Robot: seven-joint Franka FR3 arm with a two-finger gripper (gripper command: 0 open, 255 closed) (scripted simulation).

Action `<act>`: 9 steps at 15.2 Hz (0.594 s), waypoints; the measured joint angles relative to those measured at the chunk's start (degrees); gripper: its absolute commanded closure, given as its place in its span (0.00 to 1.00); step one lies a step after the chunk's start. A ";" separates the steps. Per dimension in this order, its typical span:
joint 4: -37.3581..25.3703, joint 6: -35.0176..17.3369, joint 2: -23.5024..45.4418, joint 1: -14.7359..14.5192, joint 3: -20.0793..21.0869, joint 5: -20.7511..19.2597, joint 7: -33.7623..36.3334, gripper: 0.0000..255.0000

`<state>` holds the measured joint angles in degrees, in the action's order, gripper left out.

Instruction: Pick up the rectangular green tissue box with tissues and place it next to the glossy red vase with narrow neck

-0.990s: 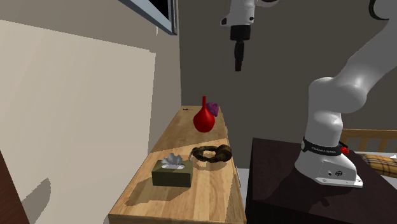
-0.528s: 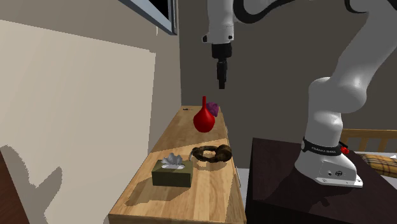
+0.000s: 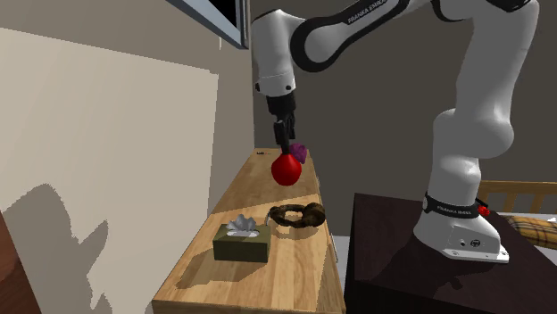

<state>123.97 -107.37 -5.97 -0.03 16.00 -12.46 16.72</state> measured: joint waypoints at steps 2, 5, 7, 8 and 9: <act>-1.79 -0.99 4.84 -0.23 0.71 -2.15 2.83 0.00; -6.58 -0.83 12.67 -1.10 1.33 -5.50 6.94 0.00; -10.40 -0.07 17.90 -2.06 1.41 -7.60 9.44 0.00; -11.54 -0.21 20.15 -2.28 1.14 -8.67 10.24 0.00; -13.28 -0.11 22.89 -2.88 0.99 -9.70 11.49 0.00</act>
<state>110.70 -107.47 16.92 -2.91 16.99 -22.15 28.21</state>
